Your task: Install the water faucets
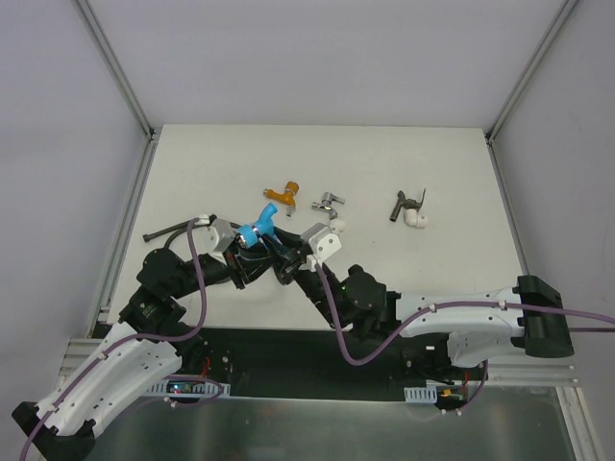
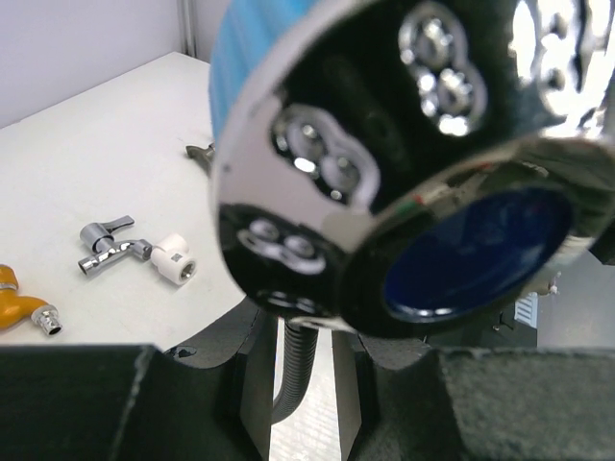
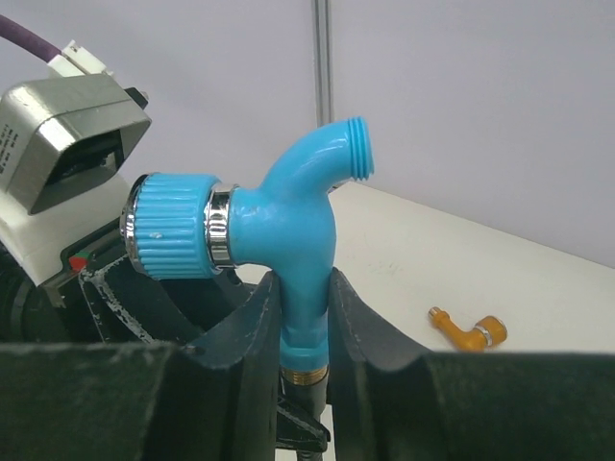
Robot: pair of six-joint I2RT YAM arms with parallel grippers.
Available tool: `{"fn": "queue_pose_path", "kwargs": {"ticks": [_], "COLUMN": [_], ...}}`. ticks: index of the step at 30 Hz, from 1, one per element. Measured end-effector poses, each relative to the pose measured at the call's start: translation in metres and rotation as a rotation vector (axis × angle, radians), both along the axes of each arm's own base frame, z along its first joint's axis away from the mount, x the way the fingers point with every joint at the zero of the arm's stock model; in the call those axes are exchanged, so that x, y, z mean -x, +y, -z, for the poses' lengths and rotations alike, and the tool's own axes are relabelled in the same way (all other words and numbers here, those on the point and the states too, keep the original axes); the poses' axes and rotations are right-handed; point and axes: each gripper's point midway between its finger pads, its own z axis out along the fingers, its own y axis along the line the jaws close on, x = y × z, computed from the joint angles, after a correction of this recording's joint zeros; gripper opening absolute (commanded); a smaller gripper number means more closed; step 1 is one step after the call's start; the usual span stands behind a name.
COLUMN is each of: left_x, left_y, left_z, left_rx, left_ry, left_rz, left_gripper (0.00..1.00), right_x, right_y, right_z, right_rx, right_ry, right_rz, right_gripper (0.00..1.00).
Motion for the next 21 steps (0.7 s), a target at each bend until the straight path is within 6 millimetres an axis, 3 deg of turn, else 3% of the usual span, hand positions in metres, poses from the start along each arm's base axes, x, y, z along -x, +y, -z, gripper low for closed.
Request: {"fn": "queue_pose_path", "kwargs": {"ticks": [2,12,21], "left_x": [0.000,-0.002,-0.006], "left_y": [0.000,0.000,-0.002], "left_z": [0.001,0.003,-0.002], "left_rx": [-0.004,-0.013,-0.002], "left_ry": [-0.002,0.000,-0.020], "left_rz": [-0.001,-0.008,-0.008], "left_gripper": [0.00,0.00,0.00], "right_x": [0.000,0.003,0.011], "right_y": [0.000,-0.004,-0.013], "right_z": [0.000,0.002,0.019], "right_rx": [0.012,0.107,0.250], "right_ry": [0.001,0.012,0.032], "right_rz": [0.012,0.012,-0.028], "right_gripper": [0.03,0.37,0.57]}}
